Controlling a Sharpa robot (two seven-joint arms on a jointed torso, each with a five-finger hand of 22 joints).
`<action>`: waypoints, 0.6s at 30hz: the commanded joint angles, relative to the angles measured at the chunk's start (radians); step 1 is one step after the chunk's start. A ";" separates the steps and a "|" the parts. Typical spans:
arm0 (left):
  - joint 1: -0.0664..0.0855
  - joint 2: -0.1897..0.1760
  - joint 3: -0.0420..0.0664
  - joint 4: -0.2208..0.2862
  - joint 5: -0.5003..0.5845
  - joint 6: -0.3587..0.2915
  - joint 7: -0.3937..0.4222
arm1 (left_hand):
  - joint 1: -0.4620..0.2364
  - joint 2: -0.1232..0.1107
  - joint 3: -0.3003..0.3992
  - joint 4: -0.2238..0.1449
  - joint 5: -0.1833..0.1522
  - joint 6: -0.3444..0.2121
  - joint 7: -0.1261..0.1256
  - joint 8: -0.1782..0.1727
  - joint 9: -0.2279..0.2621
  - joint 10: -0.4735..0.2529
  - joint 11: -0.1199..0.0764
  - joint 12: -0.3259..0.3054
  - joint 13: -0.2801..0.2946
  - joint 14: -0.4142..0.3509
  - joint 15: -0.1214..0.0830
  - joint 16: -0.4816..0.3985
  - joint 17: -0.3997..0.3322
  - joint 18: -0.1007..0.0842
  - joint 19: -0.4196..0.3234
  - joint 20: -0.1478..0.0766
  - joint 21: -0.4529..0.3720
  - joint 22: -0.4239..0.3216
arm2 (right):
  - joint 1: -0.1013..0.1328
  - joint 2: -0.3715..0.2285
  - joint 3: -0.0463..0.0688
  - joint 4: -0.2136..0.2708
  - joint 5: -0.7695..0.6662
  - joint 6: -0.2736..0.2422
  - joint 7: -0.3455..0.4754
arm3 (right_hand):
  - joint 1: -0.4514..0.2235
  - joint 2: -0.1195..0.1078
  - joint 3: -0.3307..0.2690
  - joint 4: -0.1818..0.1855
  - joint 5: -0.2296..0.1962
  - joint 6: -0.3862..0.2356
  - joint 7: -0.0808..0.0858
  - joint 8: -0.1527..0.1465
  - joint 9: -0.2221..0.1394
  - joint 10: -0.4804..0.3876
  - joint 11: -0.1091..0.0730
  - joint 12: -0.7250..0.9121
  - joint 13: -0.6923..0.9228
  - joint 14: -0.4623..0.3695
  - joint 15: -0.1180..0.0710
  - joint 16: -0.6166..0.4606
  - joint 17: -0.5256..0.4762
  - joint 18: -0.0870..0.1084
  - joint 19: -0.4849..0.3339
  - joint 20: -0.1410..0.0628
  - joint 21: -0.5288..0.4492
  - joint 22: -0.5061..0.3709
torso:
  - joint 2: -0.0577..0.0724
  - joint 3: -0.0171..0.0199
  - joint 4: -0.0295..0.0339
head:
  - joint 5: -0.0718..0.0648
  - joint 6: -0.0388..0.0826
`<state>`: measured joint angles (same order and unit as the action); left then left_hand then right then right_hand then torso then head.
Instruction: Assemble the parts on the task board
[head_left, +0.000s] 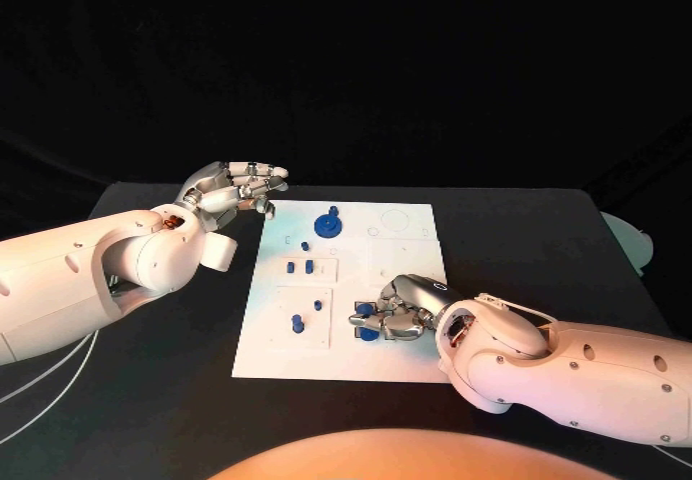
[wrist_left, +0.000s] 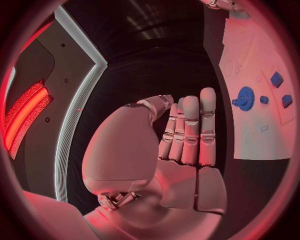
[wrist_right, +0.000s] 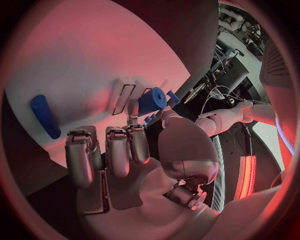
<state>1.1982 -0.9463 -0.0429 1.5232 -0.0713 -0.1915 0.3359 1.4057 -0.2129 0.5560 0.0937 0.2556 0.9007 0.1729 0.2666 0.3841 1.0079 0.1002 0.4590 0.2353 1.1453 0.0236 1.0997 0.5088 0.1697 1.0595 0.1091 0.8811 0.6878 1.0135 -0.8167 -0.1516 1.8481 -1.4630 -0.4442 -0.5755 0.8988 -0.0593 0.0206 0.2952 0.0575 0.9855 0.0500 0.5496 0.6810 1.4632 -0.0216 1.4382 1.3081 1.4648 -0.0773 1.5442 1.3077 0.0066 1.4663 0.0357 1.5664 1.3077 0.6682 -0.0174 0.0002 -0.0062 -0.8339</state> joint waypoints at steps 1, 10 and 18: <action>0.001 0.000 0.001 0.002 0.004 0.016 0.005 | -0.001 0.012 -0.005 0.003 0.005 0.002 -0.001 0.007 0.000 -0.006 0.000 0.003 0.001 -0.007 -0.001 -0.001 -0.001 0.015 0.008 0.001 -0.004 -0.002 | -0.002 -0.005 0.000 0.012 -0.049 -0.010 0.008 | -0.007 0.002 -0.009 0.000 -0.005 -0.006 -0.001 0.002 -0.001 0.021 0.001 -0.002 0.145 0.088 -0.004 -0.003 0.175 -0.007 0.105 -0.007 0.004 0.263 | 0.000 0.0003 0.0011 | -0.002 0.001; 0.001 -0.002 0.001 0.003 0.004 0.016 0.004 | -0.001 0.012 -0.005 0.003 0.005 0.002 -0.001 0.007 0.000 -0.006 0.000 0.003 0.001 -0.007 -0.001 -0.001 -0.001 0.015 0.008 0.001 -0.004 -0.002 | -0.003 -0.048 0.000 0.060 -0.057 -0.061 0.053 | 0.041 0.039 -0.027 -0.002 0.014 -0.001 -0.005 0.012 -0.001 0.033 -0.002 0.013 0.160 0.090 -0.006 0.000 0.183 -0.007 0.105 -0.009 0.004 0.263 | 0.000 0.0000 0.0013 | 0.001 0.001; 0.000 -0.003 0.001 0.002 0.004 0.016 0.005 | -0.002 0.014 -0.005 0.004 0.005 0.001 -0.001 0.007 0.000 -0.007 0.000 0.004 0.001 -0.007 -0.001 -0.001 -0.001 0.015 0.008 0.001 -0.005 -0.002 | -0.002 -0.097 0.001 0.094 -0.031 -0.051 0.090 | 0.101 0.051 -0.045 -0.003 0.037 -0.002 -0.006 0.016 -0.004 0.035 -0.004 0.015 0.163 0.091 -0.008 0.001 0.186 -0.007 0.105 -0.010 0.004 0.263 | -0.001 -0.0005 0.0009 | 0.002 0.000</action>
<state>1.1982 -0.9501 -0.0429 1.5231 -0.0713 -0.1909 0.3351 1.4021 -0.2093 0.5531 0.0967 0.2555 0.9007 0.1729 0.2709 0.3840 1.0079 0.1002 0.4590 0.2353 1.1453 0.0236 1.0997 0.5089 0.1697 1.0595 0.1091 0.8811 0.6870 1.0120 -0.9113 -0.1504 1.9377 -1.4953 -0.4934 -0.5250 1.0153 -0.0069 -0.0226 0.2905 0.1023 0.9838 0.0482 0.5612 0.6764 1.4632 -0.0215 1.4475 1.3079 1.4648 -0.0772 1.5442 1.3075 0.0067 1.4633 0.0316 1.5664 1.3075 0.6681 -0.0173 0.0015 -0.0040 -0.8335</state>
